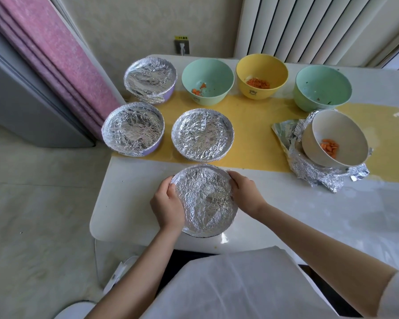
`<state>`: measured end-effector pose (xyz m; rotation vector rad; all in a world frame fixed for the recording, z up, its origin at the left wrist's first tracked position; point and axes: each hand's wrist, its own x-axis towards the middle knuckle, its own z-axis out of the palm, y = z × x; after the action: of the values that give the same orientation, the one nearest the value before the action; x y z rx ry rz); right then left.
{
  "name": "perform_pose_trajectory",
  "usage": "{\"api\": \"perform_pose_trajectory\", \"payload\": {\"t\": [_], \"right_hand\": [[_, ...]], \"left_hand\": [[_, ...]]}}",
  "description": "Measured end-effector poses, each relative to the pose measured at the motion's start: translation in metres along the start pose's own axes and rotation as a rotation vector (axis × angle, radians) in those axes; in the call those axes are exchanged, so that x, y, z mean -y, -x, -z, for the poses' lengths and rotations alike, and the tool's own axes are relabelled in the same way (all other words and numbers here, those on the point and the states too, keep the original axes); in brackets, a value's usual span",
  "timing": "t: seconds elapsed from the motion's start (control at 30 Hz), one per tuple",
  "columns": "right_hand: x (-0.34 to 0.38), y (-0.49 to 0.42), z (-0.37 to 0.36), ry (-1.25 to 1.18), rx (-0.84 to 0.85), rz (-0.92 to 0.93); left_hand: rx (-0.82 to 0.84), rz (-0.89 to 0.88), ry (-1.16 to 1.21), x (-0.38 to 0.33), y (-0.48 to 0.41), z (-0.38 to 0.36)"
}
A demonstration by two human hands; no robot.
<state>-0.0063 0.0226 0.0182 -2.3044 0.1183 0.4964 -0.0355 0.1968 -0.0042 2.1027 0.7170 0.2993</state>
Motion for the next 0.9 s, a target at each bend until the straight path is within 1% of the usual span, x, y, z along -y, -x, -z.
{"api": "perform_pose_trajectory", "payload": {"t": [0.2,0.3,0.43,0.57,0.63,0.7,0.8,0.83,0.9], "right_hand": [[0.009,0.007,-0.002,0.056,0.031,0.019],[0.014,0.008,-0.003,0.122,0.064,-0.001],[0.025,0.009,-0.008,0.185,0.089,0.023],[0.035,0.000,-0.015,0.194,0.074,0.034],[0.040,-0.003,-0.017,0.182,0.072,0.044],[0.045,-0.007,-0.020,0.130,0.106,0.058],[0.048,-0.015,-0.030,-0.072,0.174,0.022],[0.048,-0.018,-0.033,-0.057,0.174,0.036],[0.044,-0.026,-0.038,0.097,0.178,0.099]], "left_hand": [[0.007,-0.010,0.011,0.007,-0.004,0.008],[-0.015,-0.016,0.009,0.010,-0.007,0.015],[-0.035,0.001,0.019,0.016,-0.014,0.027],[0.057,0.016,-0.001,0.021,-0.015,0.037],[0.094,0.019,-0.018,0.023,-0.013,0.044],[0.081,0.020,-0.040,0.028,-0.016,0.053],[0.032,0.034,-0.075,0.035,-0.032,0.068],[0.022,0.032,-0.088,0.037,-0.038,0.074],[0.005,0.029,-0.109,0.040,-0.049,0.084]]}}
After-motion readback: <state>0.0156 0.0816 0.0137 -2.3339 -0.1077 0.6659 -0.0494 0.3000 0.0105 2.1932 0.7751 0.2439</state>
